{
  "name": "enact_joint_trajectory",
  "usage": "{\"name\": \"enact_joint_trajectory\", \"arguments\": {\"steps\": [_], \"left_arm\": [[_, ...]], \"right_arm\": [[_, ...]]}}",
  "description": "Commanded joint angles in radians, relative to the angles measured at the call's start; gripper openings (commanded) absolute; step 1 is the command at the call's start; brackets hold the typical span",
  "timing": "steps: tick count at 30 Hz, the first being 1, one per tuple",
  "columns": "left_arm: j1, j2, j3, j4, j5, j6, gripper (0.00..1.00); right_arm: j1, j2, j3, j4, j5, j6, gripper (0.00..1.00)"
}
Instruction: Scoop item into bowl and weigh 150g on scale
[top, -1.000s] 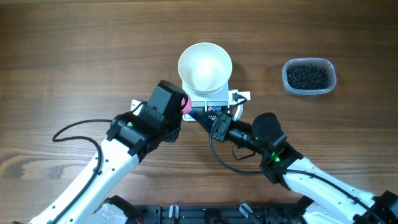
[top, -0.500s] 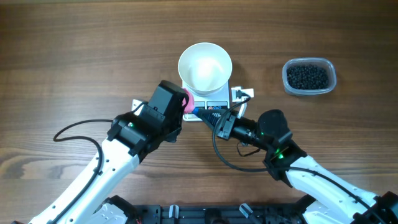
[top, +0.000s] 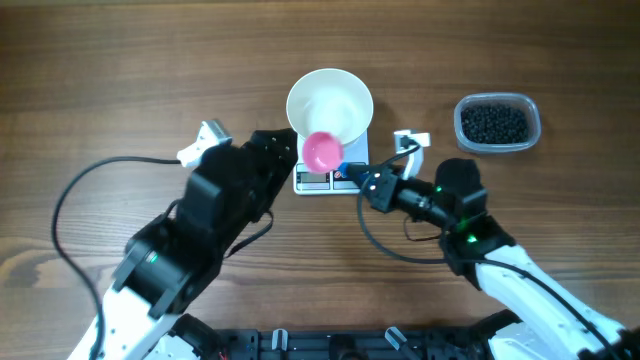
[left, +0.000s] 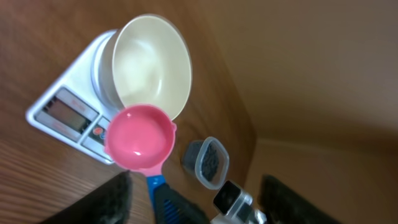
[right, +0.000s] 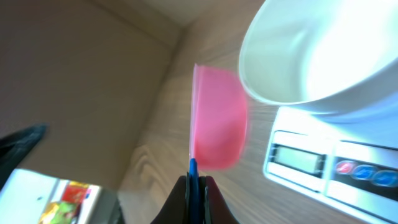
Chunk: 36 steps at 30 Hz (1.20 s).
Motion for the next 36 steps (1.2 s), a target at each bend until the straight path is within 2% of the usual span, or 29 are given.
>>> {"name": "enact_joint_trajectory", "arguments": {"steps": [1, 3, 5, 10, 12, 14, 15, 17, 20, 22, 29, 32, 36], "left_arm": [[0.003, -0.063, 0.008, -0.024, -0.017, 0.166, 1.0], [0.003, -0.066, 0.008, -0.042, -0.017, 0.166, 1.0], [0.003, -0.052, 0.008, -0.067, -0.017, 0.166, 1.0], [0.003, 0.032, 0.008, -0.086, -0.007, 0.165, 1.0], [0.003, 0.073, 0.008, -0.085, 0.011, 0.165, 1.0], [0.003, 0.129, 0.008, -0.077, 0.029, 0.166, 0.64], [0.003, 0.146, 0.008, -0.074, 0.034, 0.166, 0.35], [0.003, 0.18, 0.008, -0.066, 0.066, 0.169, 0.04], [-0.014, 0.225, 0.008, -0.017, 0.117, 0.307, 0.04], [-0.042, 0.267, 0.008, 0.005, 0.114, 0.432, 0.04], [-0.079, 0.439, 0.008, 0.079, 0.109, 0.742, 0.04], [-0.079, 0.512, 0.008, 0.154, 0.033, 0.871, 0.04], [-0.079, 0.593, 0.008, 0.177, 0.005, 0.916, 0.04]], "right_arm": [[-0.072, -0.139, 0.138, -0.245, 0.022, -0.209, 0.05], [-0.118, -0.239, 0.23, -0.47, 0.047, -0.277, 0.05], [-0.156, -0.304, 0.286, -0.61, 0.047, -0.299, 0.04], [-0.267, -0.448, 0.306, -0.817, 0.054, -0.302, 0.04], [-0.311, -0.489, 0.306, -0.89, 0.069, -0.344, 0.04], [-0.357, -0.526, 0.306, -0.977, 0.194, -0.353, 0.04], [-0.369, -0.535, 0.307, -0.998, 0.232, -0.365, 0.04], [-0.383, -0.548, 0.307, -1.022, 0.288, -0.4, 0.04], [-0.384, -0.548, 0.307, -1.016, 0.343, -0.398, 0.04], [-0.384, -0.548, 0.307, -1.009, 0.383, -0.392, 0.04], [-0.384, -0.548, 0.307, -1.006, 0.413, -0.346, 0.05], [-0.384, -0.548, 0.307, -1.007, 0.413, -0.346, 0.04], [-0.384, -0.548, 0.307, -1.007, 0.413, -0.347, 0.04]]}}
